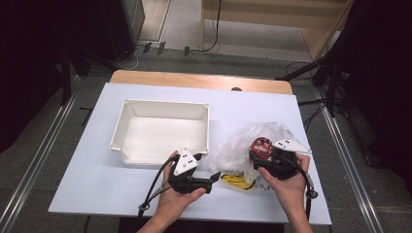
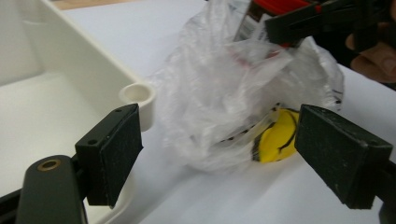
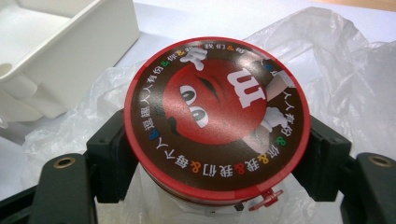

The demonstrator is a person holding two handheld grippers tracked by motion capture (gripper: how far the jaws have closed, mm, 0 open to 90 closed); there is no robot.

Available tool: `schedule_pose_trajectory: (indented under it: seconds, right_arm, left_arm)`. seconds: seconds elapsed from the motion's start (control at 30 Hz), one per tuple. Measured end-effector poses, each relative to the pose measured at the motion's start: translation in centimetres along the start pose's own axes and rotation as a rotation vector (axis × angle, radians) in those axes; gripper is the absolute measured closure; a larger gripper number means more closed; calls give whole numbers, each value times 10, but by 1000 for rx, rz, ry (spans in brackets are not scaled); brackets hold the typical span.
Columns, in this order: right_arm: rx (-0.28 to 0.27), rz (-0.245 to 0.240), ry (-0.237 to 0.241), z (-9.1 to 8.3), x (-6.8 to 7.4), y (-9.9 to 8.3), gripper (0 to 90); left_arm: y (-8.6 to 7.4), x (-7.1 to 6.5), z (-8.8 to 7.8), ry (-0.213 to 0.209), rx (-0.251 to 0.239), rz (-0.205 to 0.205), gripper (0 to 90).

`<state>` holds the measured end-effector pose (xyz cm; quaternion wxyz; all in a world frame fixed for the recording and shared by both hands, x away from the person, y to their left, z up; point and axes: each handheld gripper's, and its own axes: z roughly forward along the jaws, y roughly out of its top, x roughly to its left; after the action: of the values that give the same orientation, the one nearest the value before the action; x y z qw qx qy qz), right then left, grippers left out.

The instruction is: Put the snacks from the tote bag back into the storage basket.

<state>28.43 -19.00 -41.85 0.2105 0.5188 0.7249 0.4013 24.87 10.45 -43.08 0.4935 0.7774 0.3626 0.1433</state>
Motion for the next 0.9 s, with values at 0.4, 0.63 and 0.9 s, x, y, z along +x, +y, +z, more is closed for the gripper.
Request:
schedule_pose_trajectory:
  seconds: [0.4,0.63,0.9]
  right_arm:
    - [1,-1,8,1,-2,0,258]
    - [-2,5,13,1,-3,1,258]
    - [-11,11,13,-2,-6,3,258]
  left_arm:
    - [-7,30,-19,70,-30,-47,146]
    - [-14,45,-29,115,-20,-68,141]
    - [-19,64,-47,148,-44,-96,141]
